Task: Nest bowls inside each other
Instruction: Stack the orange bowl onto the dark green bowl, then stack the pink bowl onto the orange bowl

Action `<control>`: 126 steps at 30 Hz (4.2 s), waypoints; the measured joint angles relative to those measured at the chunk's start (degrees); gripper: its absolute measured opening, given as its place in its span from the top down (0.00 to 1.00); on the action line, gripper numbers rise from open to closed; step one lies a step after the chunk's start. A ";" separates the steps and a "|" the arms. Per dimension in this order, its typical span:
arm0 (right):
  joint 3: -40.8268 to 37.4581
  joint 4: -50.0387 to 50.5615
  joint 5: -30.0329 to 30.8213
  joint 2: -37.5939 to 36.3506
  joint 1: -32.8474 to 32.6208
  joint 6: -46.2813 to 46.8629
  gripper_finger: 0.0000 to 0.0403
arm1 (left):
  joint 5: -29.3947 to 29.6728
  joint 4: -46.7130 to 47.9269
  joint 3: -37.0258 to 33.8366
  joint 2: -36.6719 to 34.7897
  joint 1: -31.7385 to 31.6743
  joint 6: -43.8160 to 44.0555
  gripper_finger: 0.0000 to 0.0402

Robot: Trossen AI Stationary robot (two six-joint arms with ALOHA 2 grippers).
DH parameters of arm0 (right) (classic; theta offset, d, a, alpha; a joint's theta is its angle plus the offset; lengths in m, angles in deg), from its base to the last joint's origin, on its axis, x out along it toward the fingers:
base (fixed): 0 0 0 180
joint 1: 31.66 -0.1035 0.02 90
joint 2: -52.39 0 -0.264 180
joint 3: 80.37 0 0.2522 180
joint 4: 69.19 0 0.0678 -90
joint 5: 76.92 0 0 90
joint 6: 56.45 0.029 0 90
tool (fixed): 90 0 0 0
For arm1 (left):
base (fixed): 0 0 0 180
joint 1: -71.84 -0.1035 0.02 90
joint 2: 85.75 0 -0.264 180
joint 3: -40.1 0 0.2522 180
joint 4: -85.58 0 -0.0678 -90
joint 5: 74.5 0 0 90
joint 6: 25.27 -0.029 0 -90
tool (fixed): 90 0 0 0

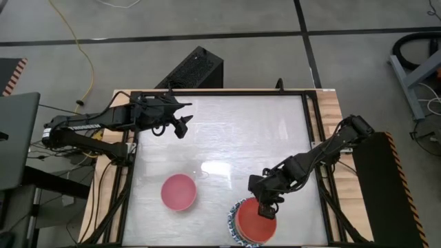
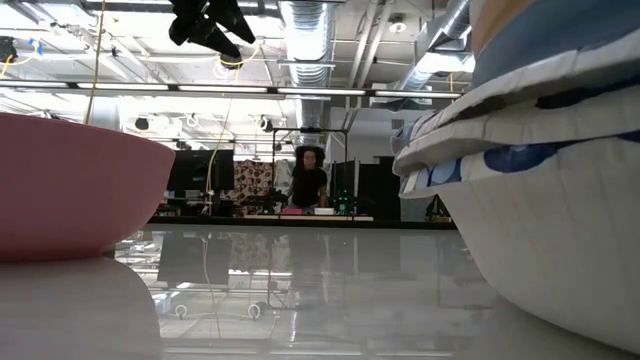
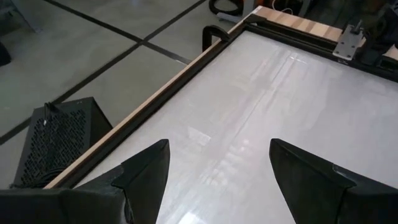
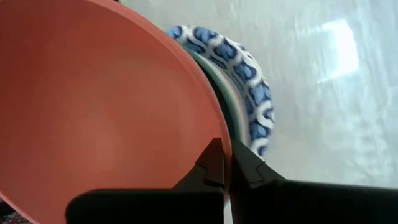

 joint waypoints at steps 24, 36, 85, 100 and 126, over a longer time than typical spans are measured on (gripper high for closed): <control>0.00 3.88 -1.42 0.02 0.11 -1.24 0.79 | -4.89 1.56 0.00 0.00 0.00 2.36 0.34; 0.04 4.70 0.11 -0.31 0.59 -0.66 0.52 | -20.54 12.05 0.00 0.00 0.64 4.24 0.34; 0.04 7.76 3.49 -0.33 1.25 0.60 0.52 | -32.03 2.32 -30.25 0.87 23.32 20.65 0.55; 8.63 14.11 11.58 -0.33 5.24 1.09 0.52 | -21.14 0.65 -30.25 0.85 21.87 28.53 0.99; 20.22 -10.01 61.09 0.02 19.16 -24.69 0.52 | 35.19 -47.27 -13.68 0.83 6.57 -19.71 1.00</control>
